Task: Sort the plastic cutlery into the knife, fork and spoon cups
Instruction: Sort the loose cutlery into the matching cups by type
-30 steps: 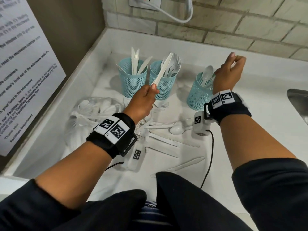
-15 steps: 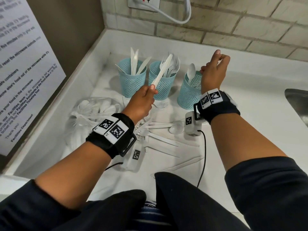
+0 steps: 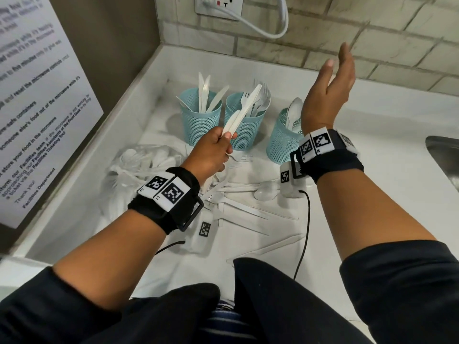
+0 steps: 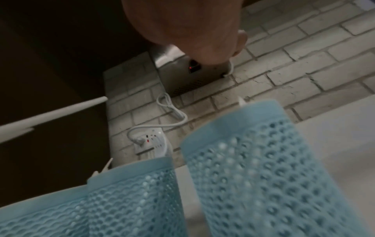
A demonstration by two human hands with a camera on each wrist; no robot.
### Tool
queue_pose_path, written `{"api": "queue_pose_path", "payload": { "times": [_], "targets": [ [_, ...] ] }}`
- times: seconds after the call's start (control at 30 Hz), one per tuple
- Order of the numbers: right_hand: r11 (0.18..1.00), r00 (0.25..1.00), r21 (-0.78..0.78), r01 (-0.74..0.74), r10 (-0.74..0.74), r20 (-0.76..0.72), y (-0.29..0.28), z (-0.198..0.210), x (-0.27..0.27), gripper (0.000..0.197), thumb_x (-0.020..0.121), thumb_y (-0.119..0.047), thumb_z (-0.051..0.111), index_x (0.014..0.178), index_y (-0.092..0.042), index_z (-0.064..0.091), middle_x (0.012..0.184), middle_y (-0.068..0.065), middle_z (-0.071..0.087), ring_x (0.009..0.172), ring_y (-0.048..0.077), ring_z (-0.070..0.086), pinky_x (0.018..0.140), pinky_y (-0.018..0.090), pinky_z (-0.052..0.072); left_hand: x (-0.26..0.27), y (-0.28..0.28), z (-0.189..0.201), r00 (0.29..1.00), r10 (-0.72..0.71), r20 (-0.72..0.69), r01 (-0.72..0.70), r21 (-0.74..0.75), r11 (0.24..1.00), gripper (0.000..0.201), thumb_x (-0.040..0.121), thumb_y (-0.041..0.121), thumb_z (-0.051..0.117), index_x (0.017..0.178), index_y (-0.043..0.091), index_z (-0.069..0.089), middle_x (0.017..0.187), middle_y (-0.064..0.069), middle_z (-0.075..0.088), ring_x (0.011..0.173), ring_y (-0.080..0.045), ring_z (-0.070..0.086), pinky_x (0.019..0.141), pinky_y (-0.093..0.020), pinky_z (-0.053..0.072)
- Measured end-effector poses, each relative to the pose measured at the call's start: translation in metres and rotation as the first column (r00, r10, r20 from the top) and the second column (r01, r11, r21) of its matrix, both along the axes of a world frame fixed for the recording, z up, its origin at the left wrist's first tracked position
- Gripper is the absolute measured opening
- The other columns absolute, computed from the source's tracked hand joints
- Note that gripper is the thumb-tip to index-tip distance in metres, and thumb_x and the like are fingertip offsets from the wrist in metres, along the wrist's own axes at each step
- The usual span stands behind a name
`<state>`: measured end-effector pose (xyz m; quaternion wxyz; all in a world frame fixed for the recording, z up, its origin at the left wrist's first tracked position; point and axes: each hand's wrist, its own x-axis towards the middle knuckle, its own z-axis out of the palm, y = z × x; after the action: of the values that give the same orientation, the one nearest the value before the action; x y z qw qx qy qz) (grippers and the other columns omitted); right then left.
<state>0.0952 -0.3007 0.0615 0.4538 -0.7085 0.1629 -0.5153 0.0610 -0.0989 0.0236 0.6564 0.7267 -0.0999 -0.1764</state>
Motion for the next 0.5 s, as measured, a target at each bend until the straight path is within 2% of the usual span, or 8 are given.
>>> {"api": "queue_pose_path", "payload": {
  "times": [0.07,0.13,0.2,0.27,0.3,0.37,0.4,0.5],
  "targets": [
    [0.995,0.995,-0.071,-0.076,0.080,0.060,0.012,0.009,-0.001,0.043,0.095,-0.025,0.041,0.132,-0.006,0.046,0.132,0.005,0.050,0.127,0.020,0.043,0.107,0.028,0.035,0.001,0.000,0.000,0.999,0.001,-0.050,-0.005,-0.062,0.998,0.016,0.101,0.015,0.035,0.108,0.011,0.049,0.073,0.001,0.048,0.058,-0.009,0.039,0.049,-0.018,0.034],
    [0.972,0.979,-0.144,-0.184,0.195,0.062,0.027,0.017,-0.002,0.042,0.092,-0.027,0.046,0.126,-0.003,0.050,0.126,0.009,0.050,0.113,0.019,0.052,0.097,0.025,0.044,0.001,0.000,0.001,0.995,-0.008,-0.104,-0.008,-0.154,0.988,0.012,0.100,0.012,0.037,0.101,0.012,0.049,0.075,0.000,0.052,0.057,-0.008,0.044,0.050,-0.017,0.038],
    [0.933,0.960,-0.227,-0.280,0.279,-0.036,0.039,0.021,-0.002,0.040,0.089,-0.028,0.052,0.123,-0.005,0.053,0.124,0.015,0.046,0.108,0.019,0.053,0.094,0.025,0.047,0.001,0.002,0.003,0.991,-0.023,-0.131,-0.010,-0.246,0.969,0.012,0.099,0.009,0.040,0.095,0.014,0.051,0.076,-0.002,0.056,0.052,-0.004,0.051,0.048,-0.014,0.043],
    [0.864,0.918,-0.330,-0.380,0.311,-0.245,0.048,0.023,0.001,0.041,0.090,-0.031,0.053,0.125,-0.009,0.053,0.127,0.013,0.047,0.116,0.021,0.049,0.101,0.028,0.042,0.001,0.003,0.004,0.990,-0.032,-0.139,-0.012,-0.307,0.952,0.013,0.098,0.007,0.043,0.092,0.014,0.052,0.078,-0.003,0.060,0.050,-0.001,0.056,0.049,-0.013,0.047],
    [0.815,0.881,-0.383,-0.436,0.299,-0.368,0.051,0.023,0.004,0.039,0.092,-0.034,0.050,0.123,-0.010,0.056,0.125,0.010,0.053,0.116,0.021,0.050,0.103,0.032,0.039,0.002,0.004,0.004,0.989,-0.037,-0.146,-0.013,-0.332,0.943,0.013,0.097,0.006,0.044,0.092,0.013,0.053,0.078,-0.003,0.062,0.052,-0.001,0.059,0.051,-0.012,0.049],
    [0.697,0.784,-0.466,-0.545,0.228,-0.577,0.055,0.022,0.006,0.037,0.096,-0.037,0.043,0.100,-0.008,0.065,0.105,0.011,0.064,0.102,0.024,0.055,0.101,0.038,0.038,0.002,0.005,0.004,0.985,-0.050,-0.165,-0.016,-0.379,0.925,0.013,0.096,0.004,0.046,0.094,0.013,0.055,0.078,-0.001,0.067,0.056,-0.003,0.063,0.054,-0.013,0.051],
    [0.652,0.747,-0.491,-0.577,0.178,-0.641,0.056,0.020,0.007,0.042,0.098,-0.037,0.039,0.086,-0.006,0.065,0.093,0.011,0.066,0.095,0.026,0.055,0.098,0.040,0.039,0.001,0.005,0.004,0.983,-0.057,-0.174,-0.017,-0.399,0.917,0.014,0.095,0.003,0.046,0.095,0.013,0.056,0.078,-0.001,0.068,0.059,-0.004,0.065,0.056,-0.013,0.052],
    [0.579,0.716,-0.566,-0.587,0.045,-0.697,0.057,0.013,0.009,0.054,0.098,-0.041,0.037,0.080,-0.002,0.070,0.082,0.015,0.068,0.097,0.030,0.054,0.086,0.038,0.042,0.002,0.008,0.006,0.976,-0.062,-0.211,-0.043,-0.460,0.887,0.016,0.093,0.001,0.049,0.098,0.012,0.058,0.081,-0.002,0.071,0.065,-0.008,0.069,0.062,-0.015,0.055]
  ]
}}
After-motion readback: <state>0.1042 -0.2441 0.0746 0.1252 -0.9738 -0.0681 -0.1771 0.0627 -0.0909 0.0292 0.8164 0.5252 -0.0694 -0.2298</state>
